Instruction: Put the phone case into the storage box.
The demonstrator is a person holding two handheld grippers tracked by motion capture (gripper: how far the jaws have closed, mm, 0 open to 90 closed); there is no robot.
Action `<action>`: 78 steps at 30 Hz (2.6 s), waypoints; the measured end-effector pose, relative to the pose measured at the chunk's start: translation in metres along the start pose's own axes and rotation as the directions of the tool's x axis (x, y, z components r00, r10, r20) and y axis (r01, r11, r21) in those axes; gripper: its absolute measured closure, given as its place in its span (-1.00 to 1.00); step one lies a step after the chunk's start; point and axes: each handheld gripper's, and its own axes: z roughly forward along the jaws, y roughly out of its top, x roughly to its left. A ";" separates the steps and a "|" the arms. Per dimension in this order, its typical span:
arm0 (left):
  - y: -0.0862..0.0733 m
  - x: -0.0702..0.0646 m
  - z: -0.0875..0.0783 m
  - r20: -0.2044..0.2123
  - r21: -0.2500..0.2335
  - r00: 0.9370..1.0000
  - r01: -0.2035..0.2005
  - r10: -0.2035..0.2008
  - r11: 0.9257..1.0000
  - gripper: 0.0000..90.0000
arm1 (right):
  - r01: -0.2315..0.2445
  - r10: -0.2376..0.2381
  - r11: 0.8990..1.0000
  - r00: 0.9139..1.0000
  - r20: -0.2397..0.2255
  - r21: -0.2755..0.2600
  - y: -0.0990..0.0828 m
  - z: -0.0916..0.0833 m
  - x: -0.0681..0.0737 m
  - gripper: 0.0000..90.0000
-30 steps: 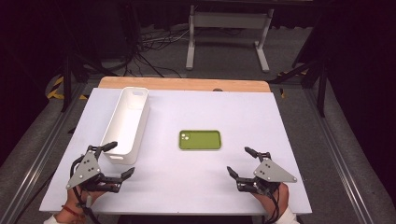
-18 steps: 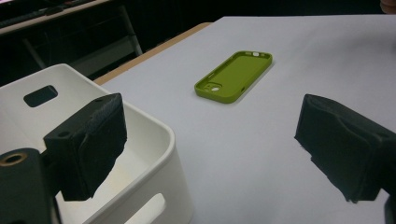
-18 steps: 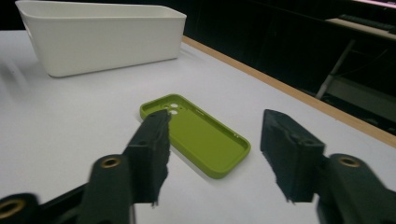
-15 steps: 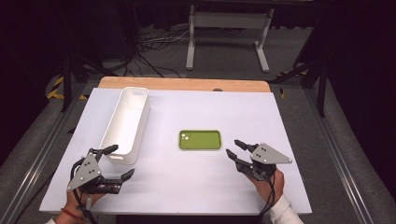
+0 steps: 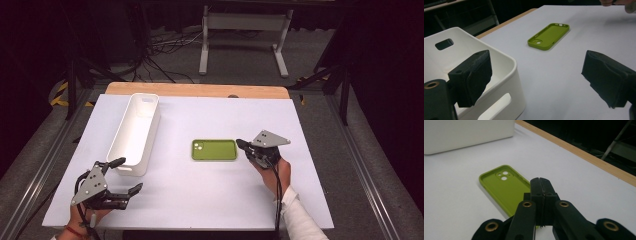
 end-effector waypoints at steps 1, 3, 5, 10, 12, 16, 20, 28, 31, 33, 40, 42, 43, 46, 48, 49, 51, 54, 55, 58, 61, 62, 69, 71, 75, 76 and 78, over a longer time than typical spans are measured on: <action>0.000 0.000 0.000 0.001 -0.001 1.000 0.002 -0.002 1.000 -0.78 | 0.001 -0.001 1.000 1.000 0.002 0.013 0.001 0.007 -0.002 1.00; 0.000 0.000 0.000 0.001 0.005 1.000 0.000 0.000 1.000 -0.78 | -0.009 0.009 1.000 1.000 0.004 0.029 0.002 0.018 -0.003 1.00; -0.001 0.000 0.000 -0.002 0.002 1.000 -0.001 0.001 1.000 -0.78 | -0.011 0.011 0.999 1.000 0.003 0.034 0.002 0.023 -0.004 1.00; -0.002 0.003 0.000 -0.008 -0.008 1.000 0.011 -0.011 1.000 -0.78 | -0.075 0.076 0.994 0.997 0.000 0.076 0.004 0.051 -0.010 1.00; -0.002 0.004 -0.001 -0.015 -0.006 1.000 0.013 -0.013 1.000 -0.77 | -0.093 0.093 0.991 0.996 0.007 0.093 0.004 0.060 -0.013 1.00; -0.003 0.004 0.000 -0.015 -0.005 1.000 0.012 -0.012 1.000 -0.78 | -0.119 0.118 0.983 0.993 0.022 0.136 0.003 0.076 -0.018 1.00; -0.005 0.003 0.000 -0.015 0.003 1.000 0.008 -0.008 1.000 -0.77 | -0.132 0.126 0.974 0.991 0.047 0.182 0.001 0.087 -0.021 1.00; -0.006 0.002 0.002 0.000 0.016 1.000 -0.002 0.002 1.000 -0.78 | -0.154 0.141 0.964 0.987 0.074 0.216 -0.007 0.091 -0.026 1.00; -0.006 0.003 0.002 0.001 0.022 1.000 0.004 -0.004 1.000 -0.78 | -0.155 0.142 0.962 0.987 0.072 0.226 -0.009 0.093 -0.026 1.00; -0.007 0.003 0.003 0.002 0.017 1.000 0.010 -0.010 1.000 -0.78 | -0.150 0.137 0.962 0.988 0.070 0.227 -0.008 0.093 -0.026 1.00; -0.007 0.003 0.004 0.007 0.020 1.000 0.006 -0.006 1.000 -0.78 | -0.144 0.126 0.961 0.988 0.090 0.234 -0.010 0.096 -0.029 1.00; -0.007 0.003 0.004 0.011 0.020 1.000 0.010 -0.011 1.000 -0.78 | -0.148 0.130 0.960 0.987 0.090 0.236 -0.011 0.096 -0.030 1.00; -0.007 0.003 0.004 0.011 0.022 1.000 0.011 -0.011 1.000 -0.78 | -0.148 0.130 0.960 0.988 0.089 0.237 -0.011 0.096 -0.030 1.00; -0.007 0.002 0.004 0.011 0.026 1.000 0.011 -0.011 1.000 -0.78 | -0.132 0.116 0.957 0.990 0.077 0.257 -0.012 0.098 -0.029 1.00; -0.007 0.002 0.004 0.011 0.030 1.000 0.004 -0.005 1.000 -0.78 | -0.114 0.099 0.954 0.993 0.067 0.278 -0.011 0.099 -0.027 1.00; -0.007 0.002 0.003 0.008 0.028 1.000 0.001 -0.001 1.000 -0.78 | -0.111 0.096 0.953 0.993 0.066 0.282 -0.011 0.099 -0.026 1.00; -0.007 0.003 0.002 0.008 0.026 1.000 0.006 -0.006 1.000 -0.78 | -0.105 0.092 0.950 0.994 0.057 0.294 -0.012 0.098 -0.025 1.00; -0.008 0.005 0.002 0.003 0.023 1.000 0.014 -0.014 1.000 -0.78 | -0.113 0.104 0.949 0.994 0.046 0.296 -0.013 0.096 -0.024 1.00; -0.008 0.005 0.001 0.003 0.027 1.000 0.013 -0.013 1.000 -0.78 | -0.112 0.105 0.948 0.994 0.042 0.298 -0.014 0.094 -0.024 1.00; -0.008 0.005 0.001 -0.002 0.021 1.000 0.014 -0.014 1.000 -0.78 | -0.102 0.098 0.947 0.995 0.029 0.303 -0.015 0.089 -0.021 1.00; -0.008 0.005 0.000 -0.001 0.023 1.000 0.014 -0.014 1.000 -0.78 | -0.068 0.066 0.942 0.998 0.016 0.328 -0.015 0.082 -0.015 1.00; -0.008 0.005 0.000 -0.001 0.023 1.000 0.013 -0.013 1.000 -0.78 | -0.061 0.060 0.941 0.998 0.012 0.334 -0.016 0.080 -0.014 1.00; -0.008 0.004 0.000 0.000 0.032 1.000 0.009 -0.009 0.999 -0.79 | -0.044 0.055 0.929 0.998 -0.020 0.367 -0.019 0.065 -0.006 1.00; -0.008 0.004 0.000 0.000 0.029 1.000 0.012 -0.012 1.000 -0.79 | -0.043 0.060 0.927 0.998 -0.033 0.373 -0.020 0.061 -0.004 1.00; -0.008 0.005 0.000 -0.003 0.032 1.000 0.013 -0.013 0.999 -0.79 | -0.017 0.045 0.927 0.997 -0.065 0.375 -0.023 0.053 0.001 1.00; -0.008 0.005 0.000 -0.004 0.032 1.000 0.013 -0.013 0.999 -0.79 | -0.004 0.032 0.928 0.997 -0.069 0.373 -0.023 0.052 0.003 1.00; -0.009 0.005 0.000 -0.005 0.034 1.000 0.016 -0.016 0.999 -0.79 | 0.013 0.021 0.928 0.996 -0.086 0.372 -0.024 0.049 0.006 1.00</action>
